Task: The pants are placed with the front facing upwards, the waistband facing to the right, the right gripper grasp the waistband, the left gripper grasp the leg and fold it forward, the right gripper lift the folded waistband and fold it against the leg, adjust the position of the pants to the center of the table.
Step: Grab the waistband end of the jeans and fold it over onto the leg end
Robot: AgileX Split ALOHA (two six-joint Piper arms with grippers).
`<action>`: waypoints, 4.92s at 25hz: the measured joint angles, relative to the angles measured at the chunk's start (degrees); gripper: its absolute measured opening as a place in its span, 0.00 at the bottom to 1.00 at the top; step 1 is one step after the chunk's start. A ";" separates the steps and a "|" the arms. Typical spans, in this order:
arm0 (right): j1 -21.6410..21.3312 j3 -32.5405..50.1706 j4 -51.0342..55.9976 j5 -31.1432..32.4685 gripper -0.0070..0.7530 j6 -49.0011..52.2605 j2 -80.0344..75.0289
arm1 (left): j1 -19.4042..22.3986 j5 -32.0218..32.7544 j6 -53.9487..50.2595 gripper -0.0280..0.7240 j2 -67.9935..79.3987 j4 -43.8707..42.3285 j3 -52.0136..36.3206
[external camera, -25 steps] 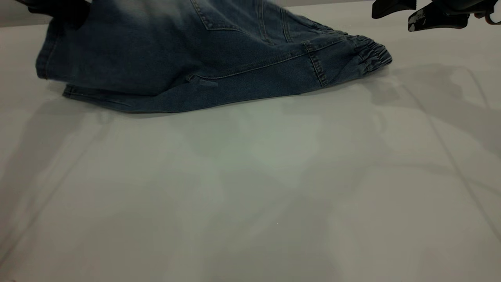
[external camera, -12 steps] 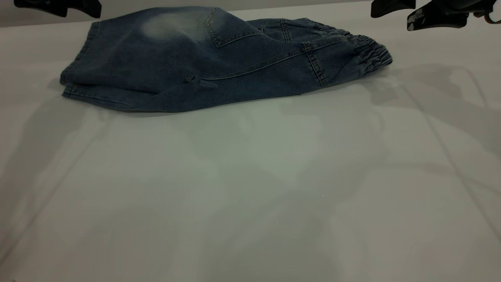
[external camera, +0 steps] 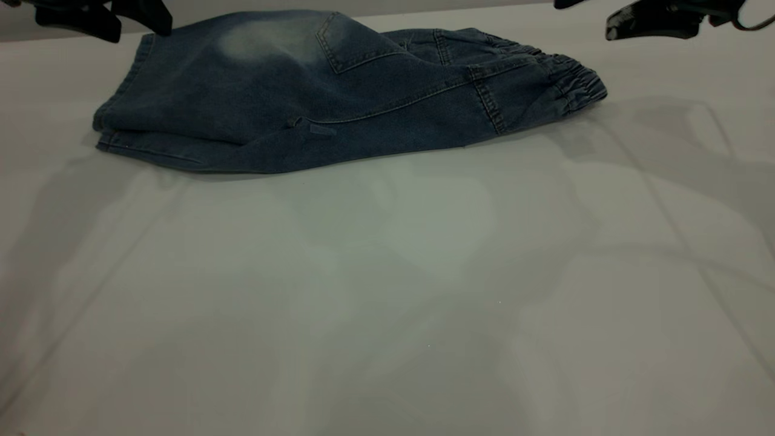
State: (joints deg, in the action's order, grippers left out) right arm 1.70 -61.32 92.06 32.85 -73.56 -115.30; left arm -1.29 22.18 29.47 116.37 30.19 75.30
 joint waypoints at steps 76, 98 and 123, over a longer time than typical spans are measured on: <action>-4.77 -23.11 -1.24 20.64 0.14 11.31 -28.83 | -3.27 7.22 1.56 0.69 0.17 0.05 6.14; -4.77 -23.11 -6.52 20.30 0.14 11.55 -25.31 | -16.25 39.30 -12.78 0.69 28.54 -15.73 47.86; -1.35 -23.11 -7.51 22.48 0.14 12.13 -16.74 | -20.11 42.13 -14.81 0.69 37.54 -25.64 56.42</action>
State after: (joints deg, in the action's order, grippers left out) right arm 0.35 -84.43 84.55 55.33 -61.43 -132.04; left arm -21.40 64.32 14.65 153.91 4.55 131.72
